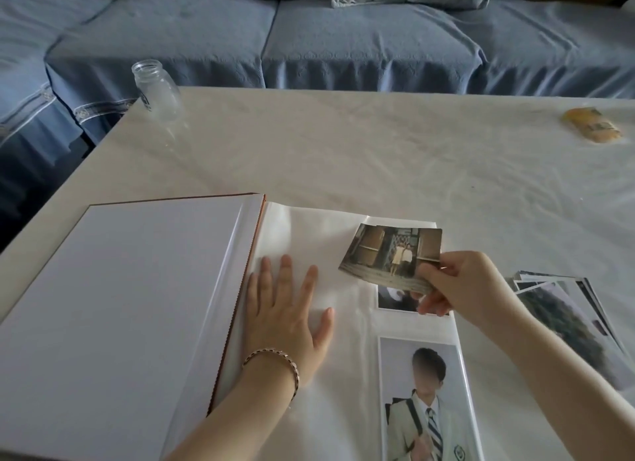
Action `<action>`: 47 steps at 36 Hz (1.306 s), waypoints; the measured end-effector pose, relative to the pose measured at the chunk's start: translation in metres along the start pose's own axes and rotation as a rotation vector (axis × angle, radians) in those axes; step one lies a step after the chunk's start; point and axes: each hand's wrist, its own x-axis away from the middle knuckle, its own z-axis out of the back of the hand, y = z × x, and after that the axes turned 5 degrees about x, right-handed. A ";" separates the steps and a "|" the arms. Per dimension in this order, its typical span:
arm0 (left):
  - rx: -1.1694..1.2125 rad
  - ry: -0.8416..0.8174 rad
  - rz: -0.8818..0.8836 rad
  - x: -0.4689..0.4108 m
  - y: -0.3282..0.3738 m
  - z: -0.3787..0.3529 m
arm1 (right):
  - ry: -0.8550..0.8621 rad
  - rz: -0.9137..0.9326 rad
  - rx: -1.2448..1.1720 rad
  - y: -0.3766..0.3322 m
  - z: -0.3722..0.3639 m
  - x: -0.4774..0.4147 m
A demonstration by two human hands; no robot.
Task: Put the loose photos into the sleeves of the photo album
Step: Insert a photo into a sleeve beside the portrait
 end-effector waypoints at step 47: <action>0.038 0.003 0.039 -0.002 0.001 0.001 | -0.090 -0.063 -0.116 -0.035 -0.049 -0.054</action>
